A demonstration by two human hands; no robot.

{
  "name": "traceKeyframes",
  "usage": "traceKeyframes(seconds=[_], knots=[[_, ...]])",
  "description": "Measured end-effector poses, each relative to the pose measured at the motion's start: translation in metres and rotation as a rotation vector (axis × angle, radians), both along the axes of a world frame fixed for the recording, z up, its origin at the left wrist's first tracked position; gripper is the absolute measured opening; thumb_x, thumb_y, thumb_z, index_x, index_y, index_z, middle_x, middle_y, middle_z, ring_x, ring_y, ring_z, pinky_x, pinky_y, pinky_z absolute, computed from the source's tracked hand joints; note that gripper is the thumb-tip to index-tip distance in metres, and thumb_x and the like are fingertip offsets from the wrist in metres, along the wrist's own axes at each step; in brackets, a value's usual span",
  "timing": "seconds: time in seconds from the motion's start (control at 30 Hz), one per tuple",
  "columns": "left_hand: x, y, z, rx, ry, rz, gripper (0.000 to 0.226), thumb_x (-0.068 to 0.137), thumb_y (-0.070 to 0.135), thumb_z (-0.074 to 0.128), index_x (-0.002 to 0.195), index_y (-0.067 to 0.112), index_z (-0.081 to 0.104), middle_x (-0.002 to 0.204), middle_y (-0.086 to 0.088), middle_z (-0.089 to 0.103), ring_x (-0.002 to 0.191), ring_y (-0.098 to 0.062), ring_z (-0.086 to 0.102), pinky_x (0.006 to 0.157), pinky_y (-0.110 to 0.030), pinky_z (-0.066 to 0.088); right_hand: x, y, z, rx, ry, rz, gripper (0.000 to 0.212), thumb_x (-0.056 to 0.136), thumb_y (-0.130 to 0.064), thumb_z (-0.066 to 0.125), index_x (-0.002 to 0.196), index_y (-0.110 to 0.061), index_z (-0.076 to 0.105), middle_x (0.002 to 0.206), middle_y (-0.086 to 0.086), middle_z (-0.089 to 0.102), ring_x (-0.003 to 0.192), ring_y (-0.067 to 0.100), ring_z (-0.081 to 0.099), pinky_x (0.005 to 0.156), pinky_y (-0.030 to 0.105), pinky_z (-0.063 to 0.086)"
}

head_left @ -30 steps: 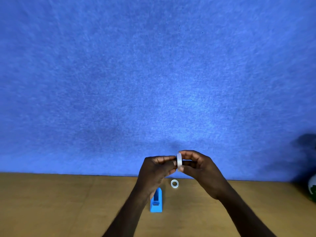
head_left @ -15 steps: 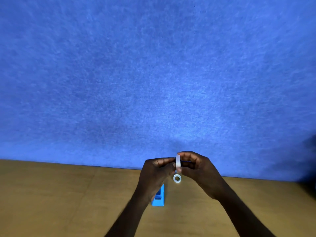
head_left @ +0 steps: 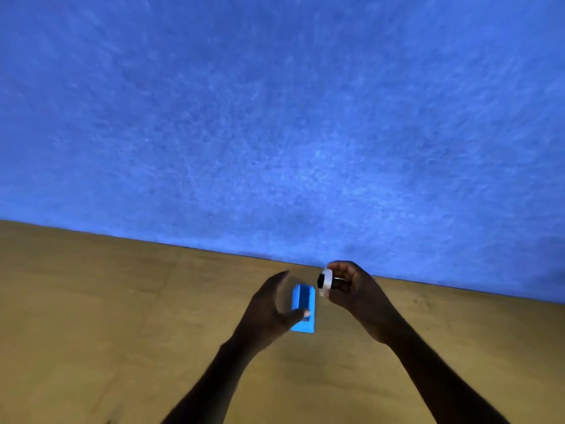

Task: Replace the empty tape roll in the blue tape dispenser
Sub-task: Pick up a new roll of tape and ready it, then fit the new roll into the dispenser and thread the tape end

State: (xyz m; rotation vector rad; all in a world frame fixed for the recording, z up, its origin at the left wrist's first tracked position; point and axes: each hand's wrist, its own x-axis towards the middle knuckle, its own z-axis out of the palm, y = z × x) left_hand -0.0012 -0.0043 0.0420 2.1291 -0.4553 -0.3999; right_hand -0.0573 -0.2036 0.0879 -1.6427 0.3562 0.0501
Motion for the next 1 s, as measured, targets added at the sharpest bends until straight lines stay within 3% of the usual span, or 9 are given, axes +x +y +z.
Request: traceKeyframes(seconds=[0.1, 0.23, 0.4, 0.53, 0.7, 1.0], knots=[[0.009, -0.002, -0.028, 0.065, 0.075, -0.100, 0.110, 0.068, 0.052, 0.084, 0.157, 0.032, 0.023, 0.162, 0.015, 0.028, 0.146, -0.003, 0.028, 0.118, -0.026, 0.031, 0.013, 0.001, -0.035, -0.075, 0.014, 0.010, 0.037, 0.080, 0.003, 0.071, 0.112, -0.013, 0.060, 0.099, -0.002, 0.074, 0.091, 0.008, 0.070, 0.074, 0.021, 0.052], [0.022, -0.004, -0.059, 0.122, 0.126, -0.168, 0.133, 0.058, 0.050, 0.092, 0.160, 0.032, 0.008, 0.166, 0.012, 0.014, 0.150, -0.005, 0.016, 0.116, -0.020, 0.020, 0.028, -0.001, -0.065, -0.210, 0.027, 0.026, 0.036, 0.077, 0.001, 0.071, 0.107, -0.017, 0.060, 0.099, -0.004, 0.072, 0.092, 0.007, 0.069, 0.074, 0.021, 0.052], [0.032, -0.008, -0.084, 0.201, -0.097, -0.215, 0.143, 0.052, 0.064, 0.088, 0.160, 0.026, 0.003, 0.168, 0.009, 0.007, 0.153, -0.006, 0.007, 0.126, -0.032, 0.018, 0.038, -0.002, -0.079, -0.434, -0.020, 0.026, 0.042, 0.072, -0.009, 0.076, 0.105, -0.027, 0.057, 0.103, -0.012, 0.068, 0.094, 0.001, 0.065, 0.080, 0.020, 0.053], [0.032, -0.008, -0.091, 0.230, -0.221, -0.226, 0.138, 0.051, 0.074, 0.080, 0.159, 0.032, 0.006, 0.168, 0.011, 0.008, 0.154, -0.007, 0.007, 0.125, -0.029, 0.018, 0.040, 0.000, -0.080, -0.533, -0.067, 0.066, 0.044, 0.072, -0.013, 0.076, 0.108, -0.031, 0.057, 0.105, -0.020, 0.065, 0.095, 0.000, 0.062, 0.078, 0.020, 0.051], [0.031, -0.009, -0.089, 0.235, -0.256, -0.186, 0.122, 0.060, 0.068, 0.081, 0.158, 0.037, 0.015, 0.168, 0.012, 0.012, 0.152, -0.003, 0.007, 0.116, -0.016, 0.013, 0.040, 0.005, -0.082, -0.573, -0.095, 0.136, 0.045, 0.072, -0.013, 0.074, 0.109, -0.032, 0.055, 0.104, -0.025, 0.060, 0.097, -0.005, 0.058, 0.081, 0.011, 0.047], [0.030, -0.010, -0.081, 0.254, -0.233, -0.182, 0.118, 0.062, 0.066, 0.081, 0.157, 0.038, 0.018, 0.167, 0.014, 0.011, 0.150, 0.000, 0.005, 0.112, -0.013, 0.007, 0.046, 0.004, -0.091, -0.688, -0.116, 0.200, 0.046, 0.072, -0.014, 0.075, 0.111, -0.026, 0.056, 0.108, -0.011, 0.062, 0.098, 0.004, 0.057, 0.080, 0.012, 0.045]])
